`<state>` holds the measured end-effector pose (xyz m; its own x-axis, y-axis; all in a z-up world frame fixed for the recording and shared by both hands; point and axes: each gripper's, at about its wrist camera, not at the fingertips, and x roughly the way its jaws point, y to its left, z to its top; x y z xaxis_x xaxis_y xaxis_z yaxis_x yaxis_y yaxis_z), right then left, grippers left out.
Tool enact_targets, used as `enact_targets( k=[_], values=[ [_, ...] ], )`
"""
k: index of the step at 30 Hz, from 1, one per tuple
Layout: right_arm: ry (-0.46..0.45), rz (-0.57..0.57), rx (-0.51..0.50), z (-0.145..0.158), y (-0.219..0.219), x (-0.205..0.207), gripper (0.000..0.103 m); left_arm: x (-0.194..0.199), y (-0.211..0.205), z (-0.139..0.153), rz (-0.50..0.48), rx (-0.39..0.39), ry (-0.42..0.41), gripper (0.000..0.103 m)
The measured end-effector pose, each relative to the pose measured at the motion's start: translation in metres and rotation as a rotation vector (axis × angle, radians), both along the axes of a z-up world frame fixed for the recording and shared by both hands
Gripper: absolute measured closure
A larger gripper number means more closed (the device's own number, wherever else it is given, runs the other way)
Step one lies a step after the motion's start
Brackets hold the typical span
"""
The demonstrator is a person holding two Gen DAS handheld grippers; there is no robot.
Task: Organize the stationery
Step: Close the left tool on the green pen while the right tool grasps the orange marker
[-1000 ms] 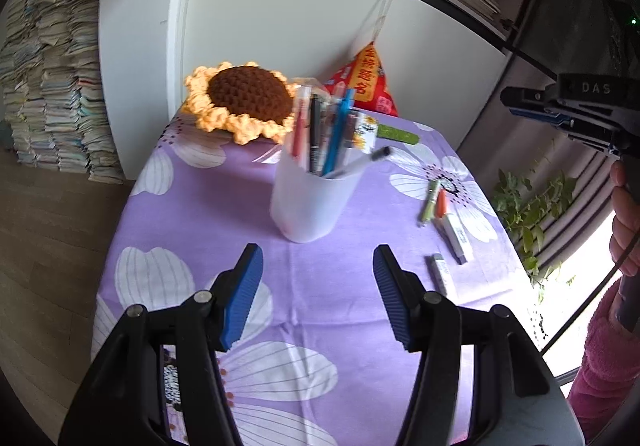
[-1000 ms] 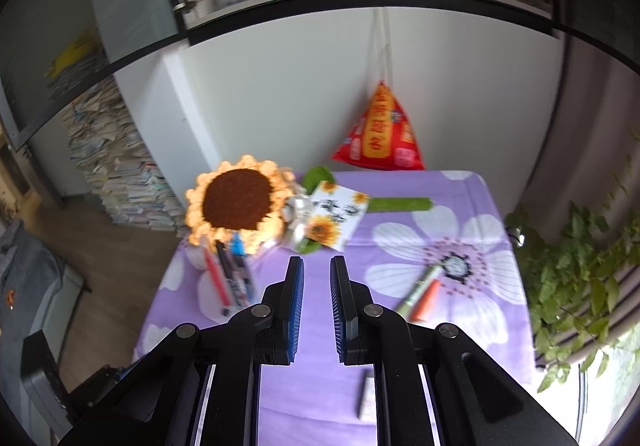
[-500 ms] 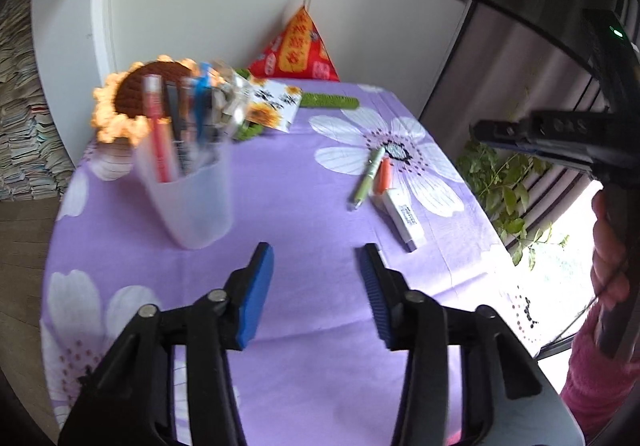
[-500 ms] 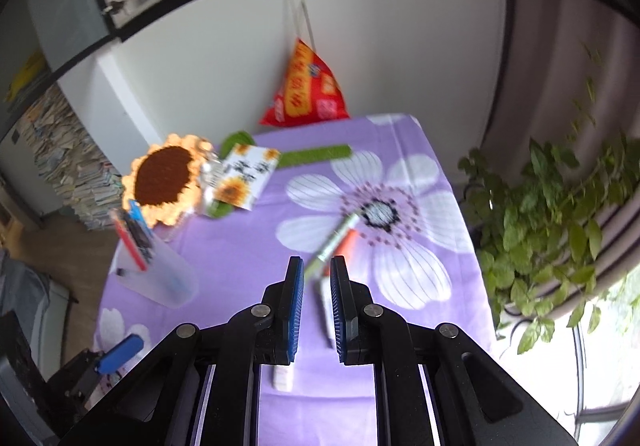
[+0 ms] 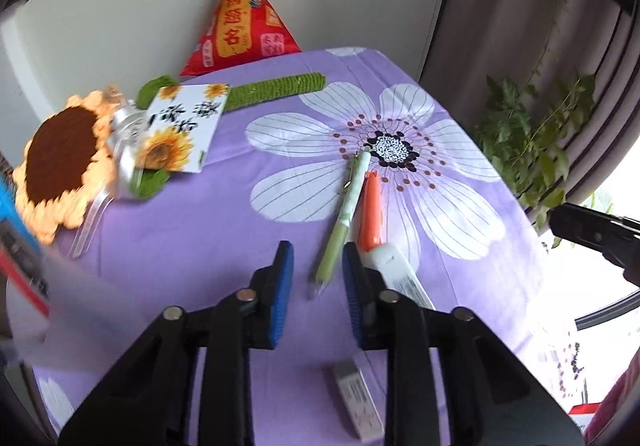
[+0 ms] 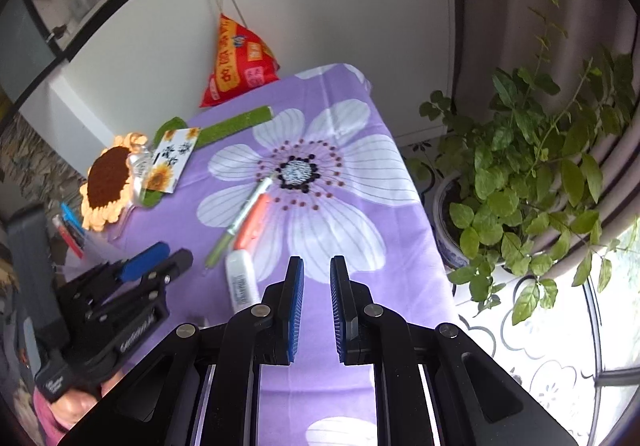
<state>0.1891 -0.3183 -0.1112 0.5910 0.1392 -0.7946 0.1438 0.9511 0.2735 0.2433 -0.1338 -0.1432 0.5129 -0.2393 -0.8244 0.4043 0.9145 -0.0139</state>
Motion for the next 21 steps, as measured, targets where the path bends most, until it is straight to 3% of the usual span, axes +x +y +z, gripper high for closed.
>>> enact_targets(
  k=[9,11,16,21],
  values=[
    [0.021,-0.012,0.040,-0.015,-0.014,0.019,0.091,0.018,-0.017,-0.029,-0.044,0.051,0.078,0.083],
    [0.027,0.004,0.044,-0.018,-0.010,0.022,0.091,0.019,-0.017,-0.030,-0.048,0.051,0.062,0.083],
    [0.040,0.017,0.045,-0.023,-0.004,0.027,0.091,0.014,-0.019,-0.030,-0.066,0.068,0.064,0.095],
    [0.039,0.038,0.037,-0.018,0.005,0.033,0.091,-0.002,0.009,-0.031,-0.008,0.039,0.095,0.095]
  ],
)
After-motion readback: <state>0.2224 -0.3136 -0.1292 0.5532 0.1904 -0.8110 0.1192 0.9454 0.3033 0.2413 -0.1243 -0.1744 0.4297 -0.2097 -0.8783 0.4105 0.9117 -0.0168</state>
